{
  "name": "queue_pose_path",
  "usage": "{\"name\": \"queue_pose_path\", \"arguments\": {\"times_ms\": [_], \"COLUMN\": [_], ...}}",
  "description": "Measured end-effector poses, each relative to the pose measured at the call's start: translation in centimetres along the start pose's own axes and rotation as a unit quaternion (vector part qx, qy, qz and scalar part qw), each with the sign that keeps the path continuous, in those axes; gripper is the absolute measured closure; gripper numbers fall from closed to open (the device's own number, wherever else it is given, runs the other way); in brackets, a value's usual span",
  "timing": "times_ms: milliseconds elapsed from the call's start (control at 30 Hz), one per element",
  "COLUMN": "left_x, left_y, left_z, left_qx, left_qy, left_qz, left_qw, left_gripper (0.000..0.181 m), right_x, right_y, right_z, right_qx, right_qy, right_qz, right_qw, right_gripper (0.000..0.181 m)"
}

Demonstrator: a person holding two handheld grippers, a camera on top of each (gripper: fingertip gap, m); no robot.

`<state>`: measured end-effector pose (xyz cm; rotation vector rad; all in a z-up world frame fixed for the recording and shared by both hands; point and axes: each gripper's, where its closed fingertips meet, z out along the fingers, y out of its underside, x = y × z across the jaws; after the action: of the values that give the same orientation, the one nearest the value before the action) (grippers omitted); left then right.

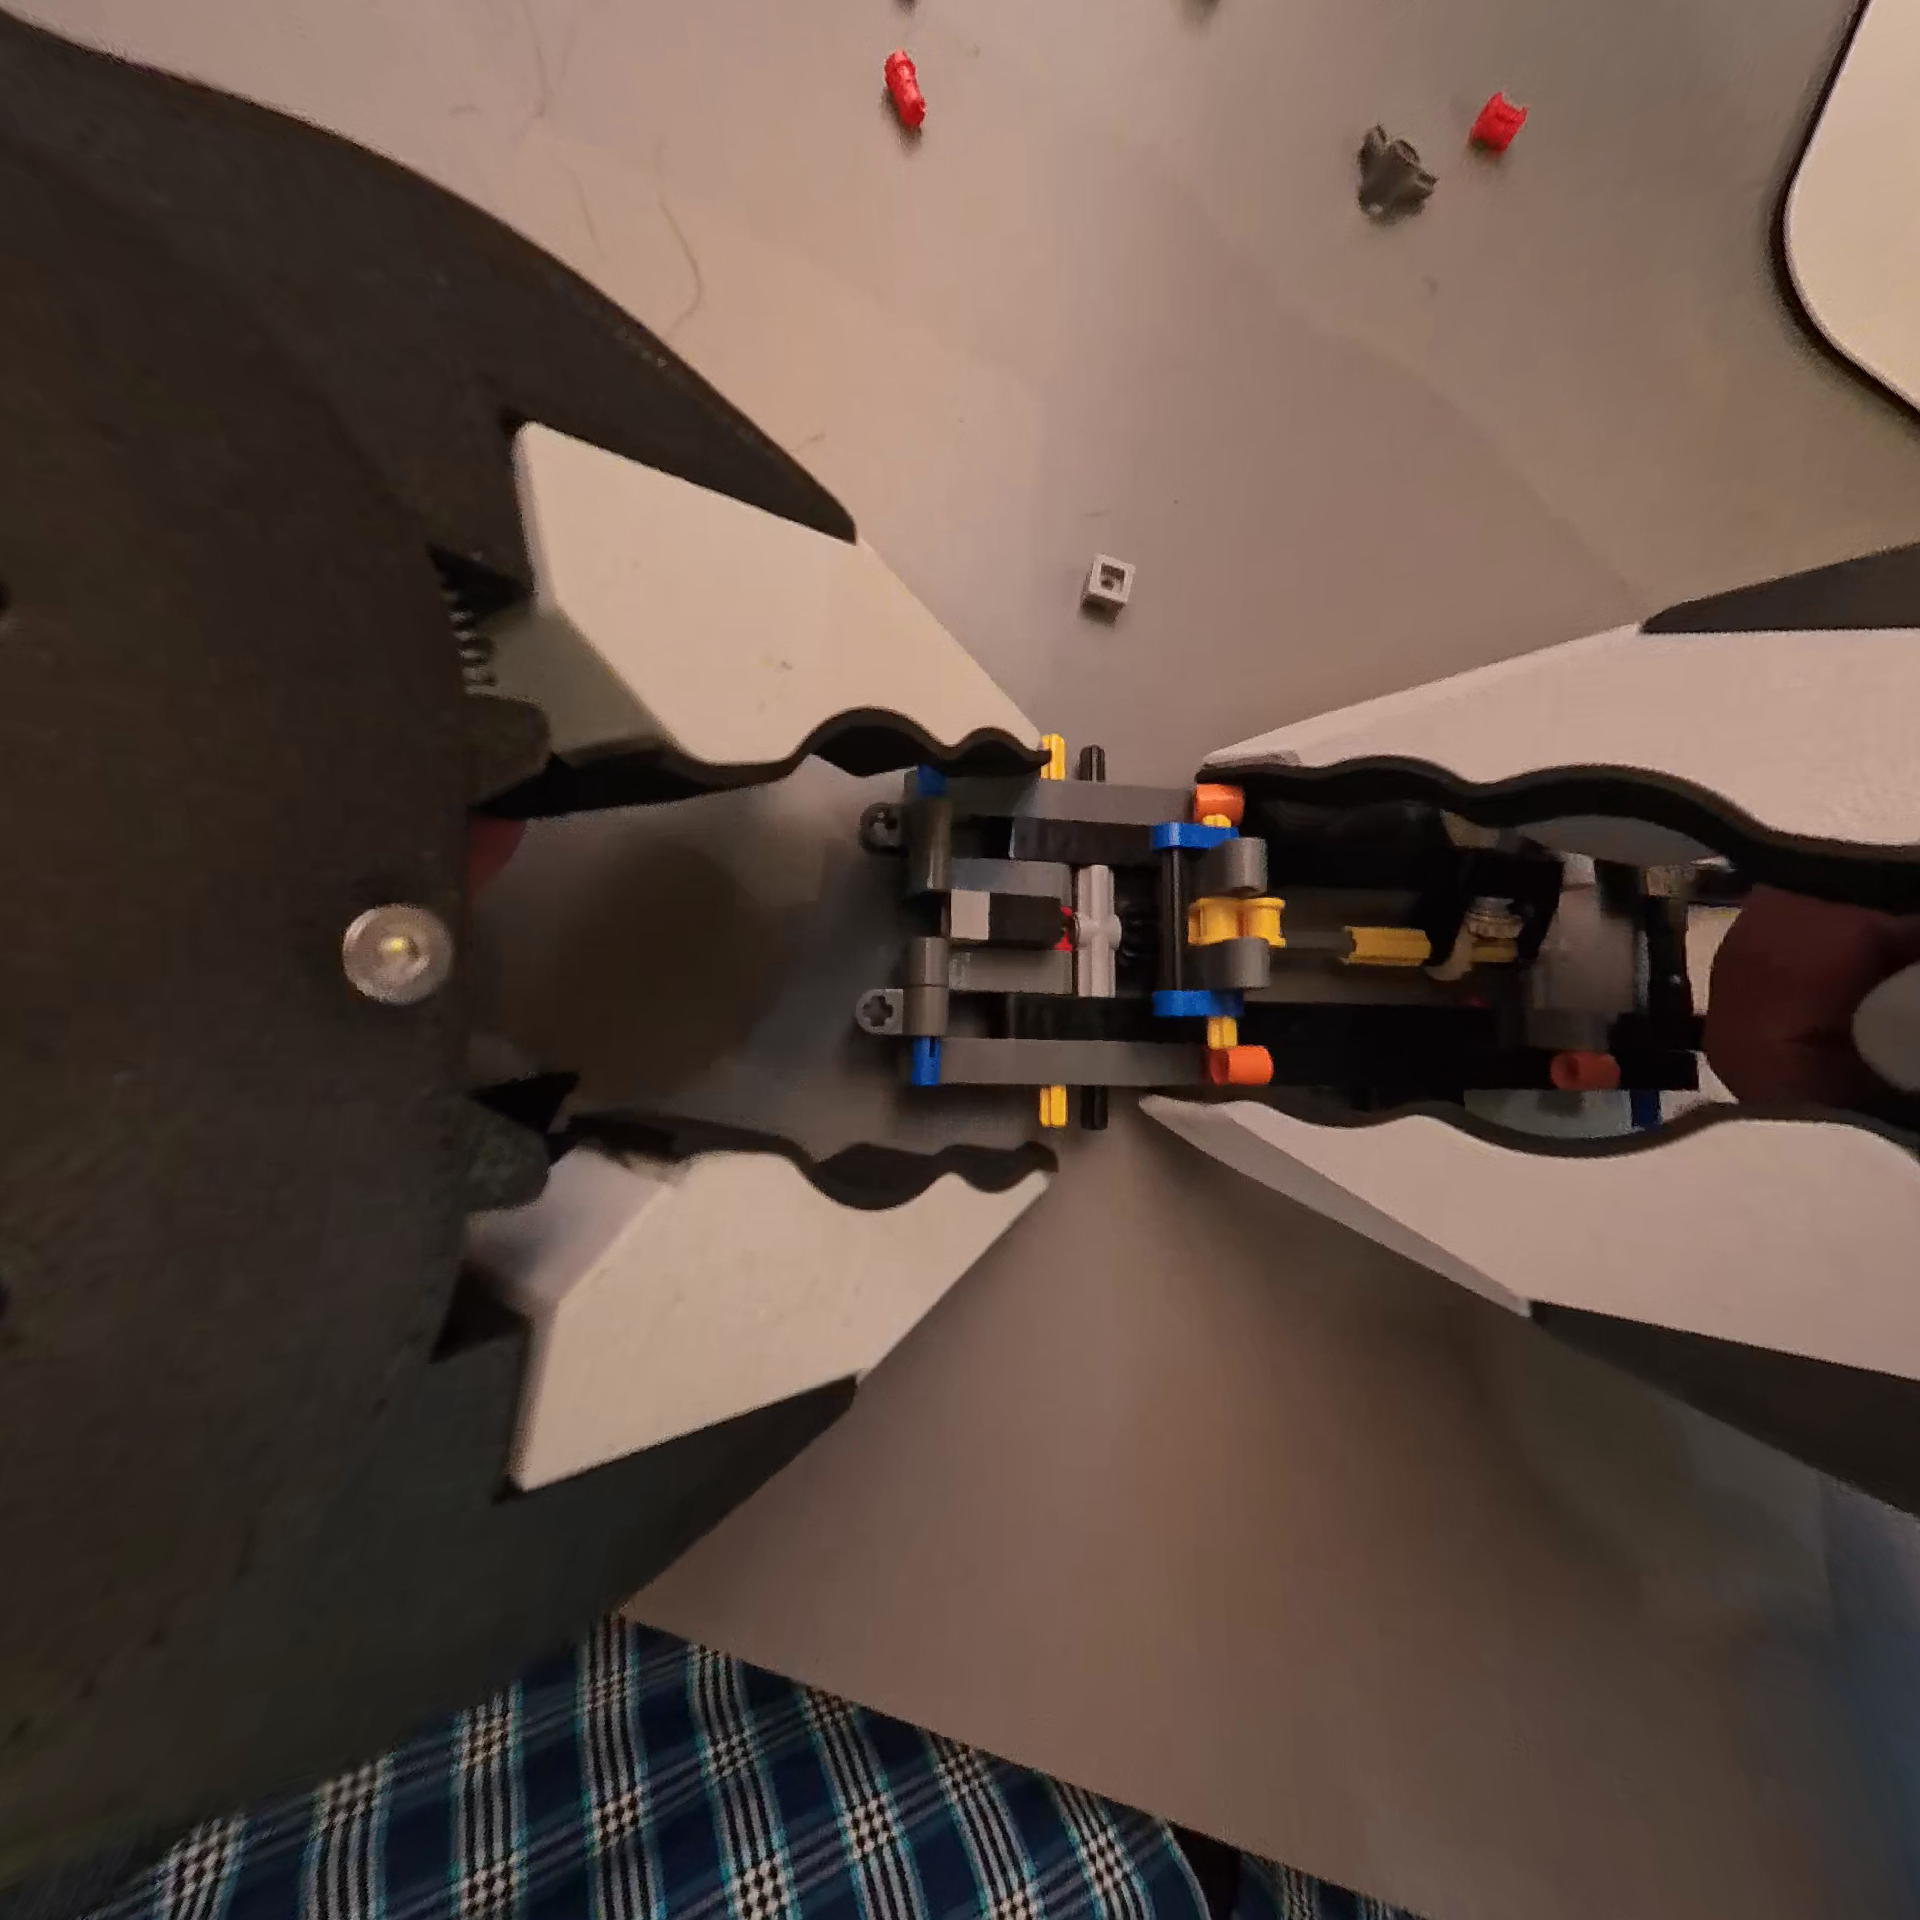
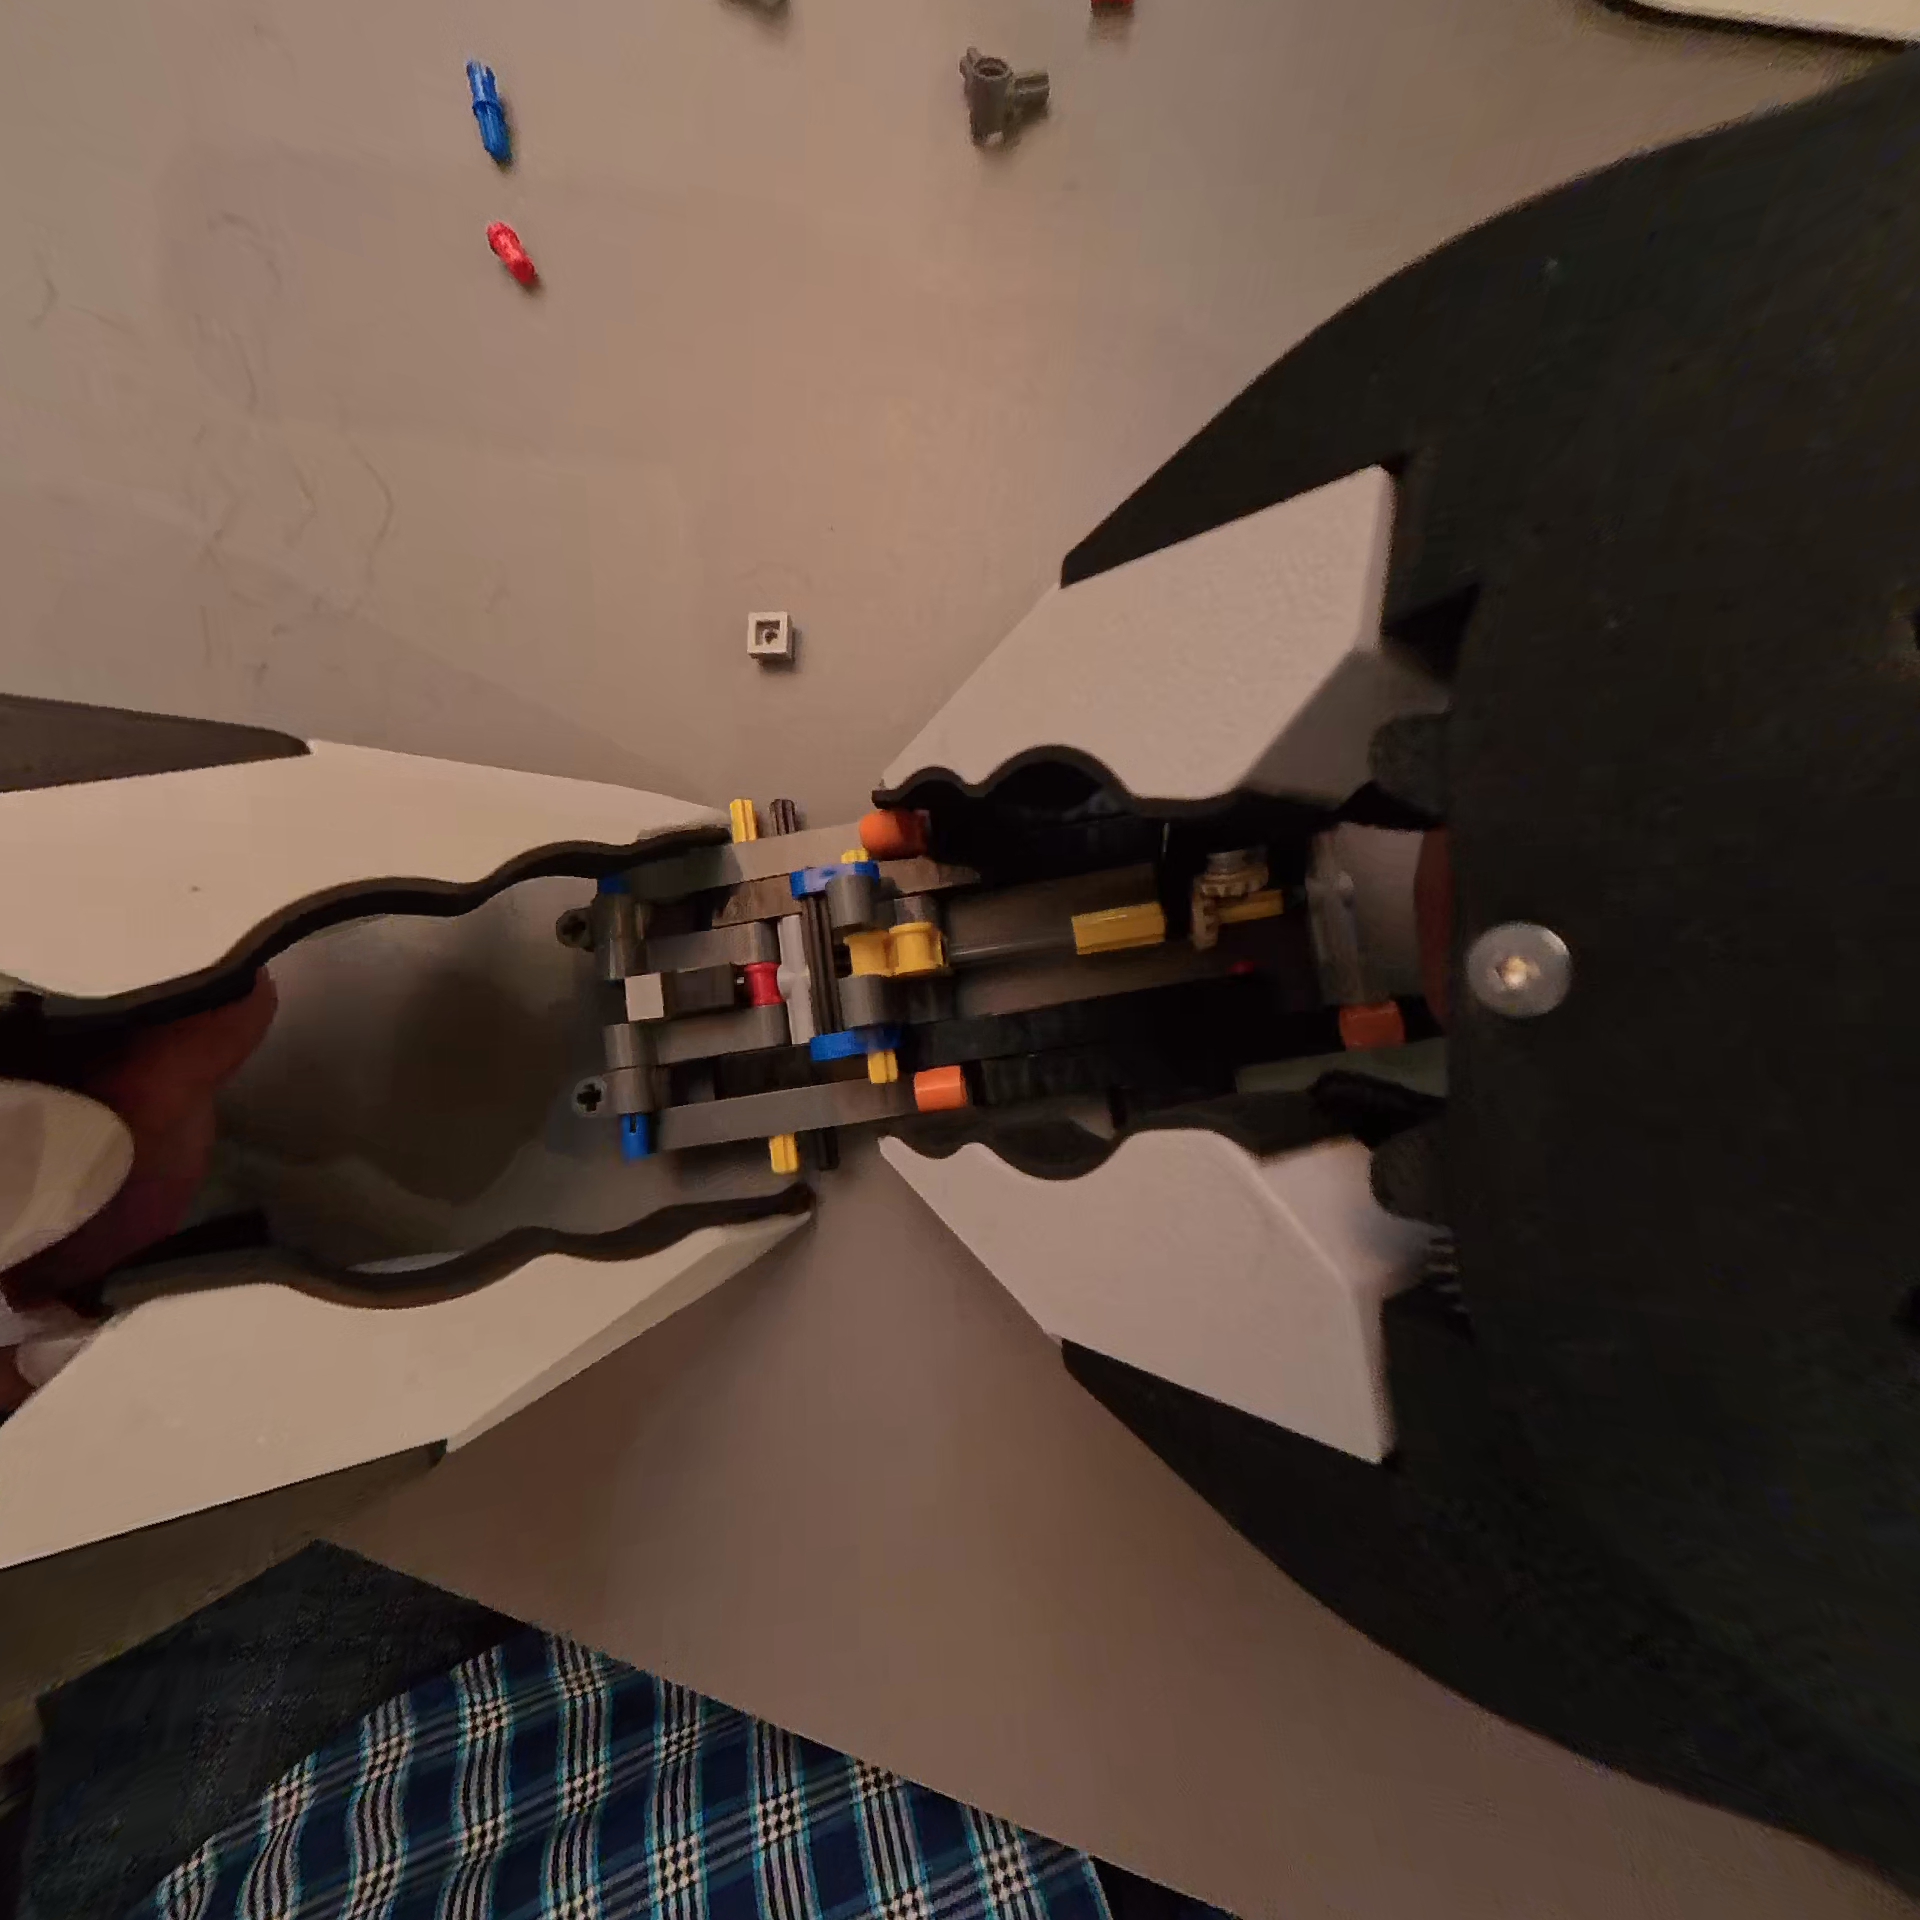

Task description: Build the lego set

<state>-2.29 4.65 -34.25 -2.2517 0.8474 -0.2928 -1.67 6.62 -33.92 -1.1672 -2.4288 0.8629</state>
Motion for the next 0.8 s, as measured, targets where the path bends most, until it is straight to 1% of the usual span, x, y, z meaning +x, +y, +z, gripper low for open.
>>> {"name": "queue_pose_path", "arguments": {"times_ms": [100,167,233,300,367,500,600,667,800], "left_x": [0.1,0.3,0.4,0.2,0.4,0.7,0.4,0.1,0.5], "left_y": [0.2,0.2,0.3,0.3,0.4,0.2,0.2,0.6,1.2], "left_z": [-0.1,-0.1,-0.2,-0.2,-0.4,-1.3,-1.8,-1.8,-1.2], "left_qx": [-0.001,-0.003,-0.007,-0.01,-0.012,0.0,0.005,0.0,-0.01], "left_qy": [0.002,0.0,-0.001,-0.007,-0.008,-0.01,-0.015,-0.019,-0.013], "left_qz": [-0.008,-0.003,-0.009,-0.025,-0.022,-0.028,-0.038,-0.036,-0.029], "left_qw": [1.0,1.0,1.0,1.0,1.0,1.0,0.999,0.999,0.999], "left_gripper": [0.105,0.106,0.109,0.111,0.111,0.108,0.106,0.105,0.113], "right_x": [0.0,-0.1,-0.1,-0.1,0.2,0.6,0.2,-0.4,-2.3], "right_y": [-0.2,-0.3,-0.3,-0.2,-0.2,-0.3,0.8,1.6,2.8], "right_z": [-0.3,-0.6,-0.8,-1.3,-2.6,-6.5,-8.8,-9.8,-10.5], "right_qx": [0.01,0.012,0.009,0.005,0.01,0.031,0.022,0.013,0.001], "right_qy": [-0.005,-0.007,-0.003,0.003,0.017,0.056,0.089,0.103,0.117], "right_qz": [-0.002,-0.004,-0.012,-0.018,-0.012,0.005,0.021,0.037,0.077], "right_qw": [1.0,1.0,1.0,1.0,1.0,0.998,0.996,0.994,0.99], "right_gripper": [0.124,0.119,0.111,0.11,0.11,0.112,0.112,0.113,0.116]}}
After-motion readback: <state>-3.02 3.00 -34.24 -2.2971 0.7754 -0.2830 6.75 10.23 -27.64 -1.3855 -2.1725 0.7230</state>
